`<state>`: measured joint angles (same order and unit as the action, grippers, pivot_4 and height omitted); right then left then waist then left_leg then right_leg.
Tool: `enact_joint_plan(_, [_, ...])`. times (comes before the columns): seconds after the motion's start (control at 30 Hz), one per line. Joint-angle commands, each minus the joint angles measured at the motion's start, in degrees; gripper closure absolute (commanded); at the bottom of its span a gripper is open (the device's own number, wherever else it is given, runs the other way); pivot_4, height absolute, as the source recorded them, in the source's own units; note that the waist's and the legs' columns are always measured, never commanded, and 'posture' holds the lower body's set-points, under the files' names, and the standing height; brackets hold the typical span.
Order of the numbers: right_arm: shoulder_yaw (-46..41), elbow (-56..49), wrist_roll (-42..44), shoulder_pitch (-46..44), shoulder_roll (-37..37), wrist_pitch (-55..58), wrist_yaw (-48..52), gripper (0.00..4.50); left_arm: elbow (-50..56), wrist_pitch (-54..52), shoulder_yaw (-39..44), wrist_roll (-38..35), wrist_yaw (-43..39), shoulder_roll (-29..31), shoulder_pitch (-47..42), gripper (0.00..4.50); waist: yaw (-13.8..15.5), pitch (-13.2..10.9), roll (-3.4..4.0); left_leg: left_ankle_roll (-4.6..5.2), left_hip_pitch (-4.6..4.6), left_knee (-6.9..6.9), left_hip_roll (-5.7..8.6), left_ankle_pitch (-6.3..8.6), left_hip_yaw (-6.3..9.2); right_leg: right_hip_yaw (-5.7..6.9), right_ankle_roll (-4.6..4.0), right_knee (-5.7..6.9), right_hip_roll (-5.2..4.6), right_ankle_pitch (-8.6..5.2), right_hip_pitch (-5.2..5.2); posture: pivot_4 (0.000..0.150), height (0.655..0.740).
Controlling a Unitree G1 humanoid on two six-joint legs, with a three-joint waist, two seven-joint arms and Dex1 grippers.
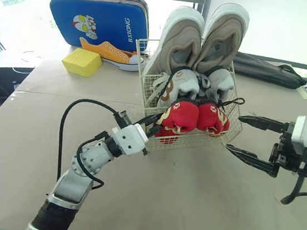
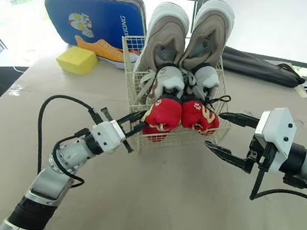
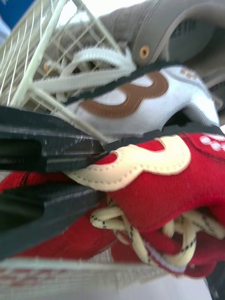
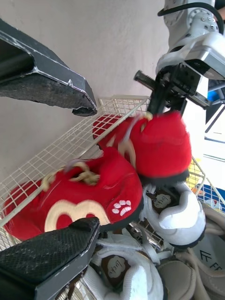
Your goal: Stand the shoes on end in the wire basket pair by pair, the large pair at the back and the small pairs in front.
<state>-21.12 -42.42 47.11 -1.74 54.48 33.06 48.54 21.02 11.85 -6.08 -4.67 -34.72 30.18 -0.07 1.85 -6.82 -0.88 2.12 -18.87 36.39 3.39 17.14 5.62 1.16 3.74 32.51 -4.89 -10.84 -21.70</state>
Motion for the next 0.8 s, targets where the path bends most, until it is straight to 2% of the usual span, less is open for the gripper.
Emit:
enact_joint_plan(0.03, [-0.5,0.4,-0.6,-0.5,-0.4,-1.7,0.6,0.9,3.2,-7.3,6.3,-8.0,-2.9,3.5,3.2,1.87,-0.3,-0.1,-0.02,0.0,0.0,-0.01,-0.01,0.0,0.0,0.0,0.0,0.0,0.0,0.0,-0.01,0.15,0.74])
enact_joint_plan(0.07, [-0.3,0.6,-0.9,-0.3,-0.6,-1.8,0.7,0.9,5.0,-8.8,7.9,-10.8,-4.0,4.8,4.2,1.35,-0.4,-0.2,0.01,0.0,0.0,-0.01,-0.02,0.0,0.02,0.02,-0.01,0.02,0.0,0.0,-0.02,0.15,0.74])
enact_joint_plan(0.23, [0.2,1.7,-3.2,0.8,-2.4,-2.7,-0.3,0.9,13.8,-22.1,15.5,-27.8,-6.4,10.3,8.2,1.35,-0.6,-0.4,-0.24,-0.01,-0.03,-0.04,-0.1,0.01,0.05,0.15,-0.01,0.02,-0.01,-0.01,-0.04,0.15,0.74])
enact_joint_plan(0.3, [1.1,2.3,-3.4,1.7,-5.1,-2.1,-2.9,0.9,17.1,-29.3,18.9,-34.0,-4.4,12.4,10.6,1.35,-0.6,-0.5,-0.28,-0.01,-0.06,-0.04,-0.09,0.01,0.08,0.23,0.0,-0.05,0.0,-0.01,-0.04,0.15,0.74])
enact_joint_plan(0.37, [2.0,2.5,-4.0,3.2,-7.9,-2.3,-4.8,0.9,18.4,-32.2,21.6,-41.2,-8.3,14.1,13.6,1.35,-0.7,-0.5,-0.49,-0.02,-0.09,-0.08,-0.08,0.01,0.14,0.24,0.0,-0.13,0.0,-0.02,-0.04,0.15,0.74])
enact_joint_plan(0.43, [1.2,2.8,-3.5,6.6,-8.3,-1.5,-3.3,0.9,18.6,-35.9,25.3,-46.9,-9.8,15.5,17.2,1.35,-0.7,-0.6,-0.34,-0.02,-0.09,-0.09,-0.07,0.01,0.14,0.24,0.02,-0.19,0.01,-0.03,-0.04,0.15,0.74])
enact_joint_plan(0.57, [-5.3,5.2,-5.6,16.4,-8.5,-4.9,1.5,0.9,18.0,-37.9,30.1,-45.3,-14.8,17.4,27.1,1.35,-0.6,-0.7,-0.16,0.02,-0.16,-0.17,0.02,0.04,0.15,0.23,0.02,-0.39,-0.01,-0.04,-0.03,0.15,0.74])
enact_joint_plan(0.7, [-14.4,9.5,-10.7,29.9,-8.9,-11.2,9.5,0.9,13.6,-36.4,36.7,-43.3,-20.2,16.5,35.3,1.35,-0.1,-0.7,-0.18,0.1,-0.26,-0.17,0.02,0.1,0.11,0.13,0.04,-0.56,-0.07,-0.05,0.0,0.15,0.74])
enact_joint_plan(0.8, [-18.5,12.5,-11.6,34.0,-8.9,-13.6,12.6,0.9,12.3,-35.4,37.5,-40.6,-22.8,16.2,38.4,1.35,0.0,-0.7,-0.13,0.1,-0.56,-0.17,-0.04,0.13,0.07,-0.08,0.06,-0.54,-0.06,-0.07,-0.01,0.15,0.74])
